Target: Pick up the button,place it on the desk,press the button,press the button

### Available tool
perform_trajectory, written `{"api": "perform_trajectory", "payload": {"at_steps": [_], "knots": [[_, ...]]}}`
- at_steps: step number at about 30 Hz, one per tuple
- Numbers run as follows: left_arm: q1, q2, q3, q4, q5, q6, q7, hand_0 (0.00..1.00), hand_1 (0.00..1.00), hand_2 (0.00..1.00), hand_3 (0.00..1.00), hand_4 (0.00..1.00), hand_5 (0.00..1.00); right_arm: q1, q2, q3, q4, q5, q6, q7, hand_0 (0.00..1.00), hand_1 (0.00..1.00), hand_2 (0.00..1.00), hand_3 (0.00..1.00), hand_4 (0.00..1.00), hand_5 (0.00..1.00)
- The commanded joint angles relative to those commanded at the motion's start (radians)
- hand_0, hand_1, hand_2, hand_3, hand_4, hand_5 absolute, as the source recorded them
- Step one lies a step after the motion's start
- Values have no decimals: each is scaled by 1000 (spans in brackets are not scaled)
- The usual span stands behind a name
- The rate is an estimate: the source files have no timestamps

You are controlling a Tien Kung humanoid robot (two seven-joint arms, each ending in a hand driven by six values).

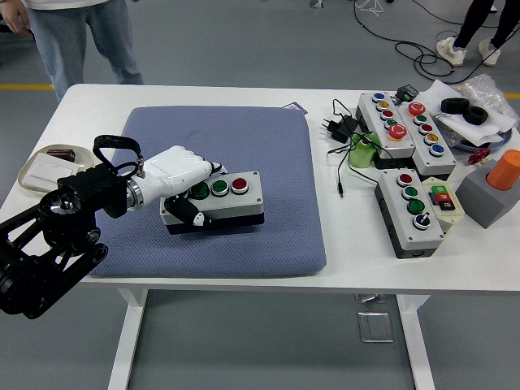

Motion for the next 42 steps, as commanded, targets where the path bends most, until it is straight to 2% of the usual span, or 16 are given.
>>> {"api": "perform_trajectory", "payload": {"at_steps": [4,13,14,19,20,25,26,31,32,37,38,42], "knots": [[-26,-5,33,38,0,13,-21,421,294,243,307,375,2,1,0,1,0,-7,0,-2,633,543,579,585,266,46],[-43,-12,45,76,0,6,-38,426,299,245,309,375,2,3,-1,-7,0,0,1,0,633,543,579,585,265,46],[-45,-13,44,81,0,-1,-45,451,369,323,415,416,2,3,-2,-8,0,0,1,0,633,543,579,585,264,45],[-49,-16,43,101,0,-6,-62,451,369,323,415,416,2,4,-3,-10,0,0,1,0,633,543,579,585,264,45],[-49,-16,42,104,0,-6,-63,474,435,436,488,400,2,4,-3,-10,0,0,1,0,633,542,579,585,264,44],[-51,-17,39,115,0,-12,-78,474,435,436,488,400,2,5,-4,-6,0,-7,3,-1,633,542,579,585,264,44],[-52,-17,38,116,0,-19,-82,472,599,637,646,500,2,5,-4,-4,0,-11,4,-2,633,542,579,585,264,44],[-56,-16,31,116,0,-51,-105,472,599,637,646,500,2,6,-4,-5,0,-9,4,-2,633,542,579,585,264,44],[-56,-17,29,118,0,-57,-107,565,712,751,763,665,9,7,-4,-4,0,-10,4,-2,633,542,578,585,263,46],[-58,-18,23,126,0,-76,-117,565,712,751,763,665,9,8,-3,-2,0,-11,4,-2,633,542,578,585,263,46],[-58,-18,23,126,0,-77,-117,613,763,825,864,815,151,8,-3,-2,0,-11,4,-2,633,542,578,586,263,44],[-56,-18,18,128,0,-78,-120,613,763,825,864,815,151,7,-3,-4,0,-9,4,-1,633,542,578,586,263,44]]}}
